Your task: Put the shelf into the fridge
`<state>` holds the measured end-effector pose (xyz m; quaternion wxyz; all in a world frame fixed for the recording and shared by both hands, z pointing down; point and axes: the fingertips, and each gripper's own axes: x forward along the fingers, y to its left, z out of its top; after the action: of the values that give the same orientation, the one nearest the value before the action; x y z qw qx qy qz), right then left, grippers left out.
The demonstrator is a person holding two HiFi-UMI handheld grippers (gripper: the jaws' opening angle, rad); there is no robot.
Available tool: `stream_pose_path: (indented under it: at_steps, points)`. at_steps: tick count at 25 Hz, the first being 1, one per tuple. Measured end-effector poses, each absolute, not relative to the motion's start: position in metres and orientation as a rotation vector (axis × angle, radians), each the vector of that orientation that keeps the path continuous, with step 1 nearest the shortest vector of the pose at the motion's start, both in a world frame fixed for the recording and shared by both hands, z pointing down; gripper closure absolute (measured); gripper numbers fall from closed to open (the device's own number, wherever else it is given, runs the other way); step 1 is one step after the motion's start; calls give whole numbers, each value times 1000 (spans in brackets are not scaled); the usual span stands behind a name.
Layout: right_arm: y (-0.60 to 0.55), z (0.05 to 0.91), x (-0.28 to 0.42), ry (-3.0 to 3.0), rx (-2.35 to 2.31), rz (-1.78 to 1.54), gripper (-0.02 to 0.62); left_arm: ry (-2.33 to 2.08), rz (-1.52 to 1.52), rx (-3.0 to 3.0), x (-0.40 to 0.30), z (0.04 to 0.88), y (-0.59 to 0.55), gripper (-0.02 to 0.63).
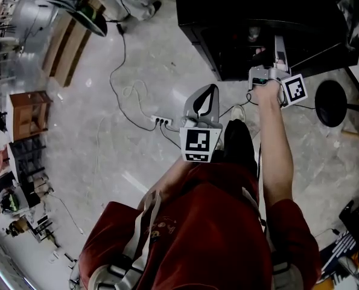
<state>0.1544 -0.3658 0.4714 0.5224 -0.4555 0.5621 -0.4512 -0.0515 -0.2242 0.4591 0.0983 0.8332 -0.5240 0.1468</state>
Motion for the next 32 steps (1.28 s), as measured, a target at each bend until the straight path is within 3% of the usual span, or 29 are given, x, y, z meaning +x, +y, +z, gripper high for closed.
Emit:
stream_pose_path:
  at_steps: [10, 22, 27, 32]
  points:
    - [-319, 472, 154, 1526, -1248, -1030, 324, -1562, 403, 2458, -55, 456, -226, 600]
    - [-291, 457, 129, 2104, -1659, -651, 334, -1580, 390, 2436, -61, 460, -224, 600]
    - [-282, 459, 114, 2357, -1911, -345, 358, -1588, 387, 2432, -63, 459, -226, 600]
    - [-278, 461, 113, 2382, -1988, -243, 463, -1590, 385, 2423, -65, 462, -226, 600]
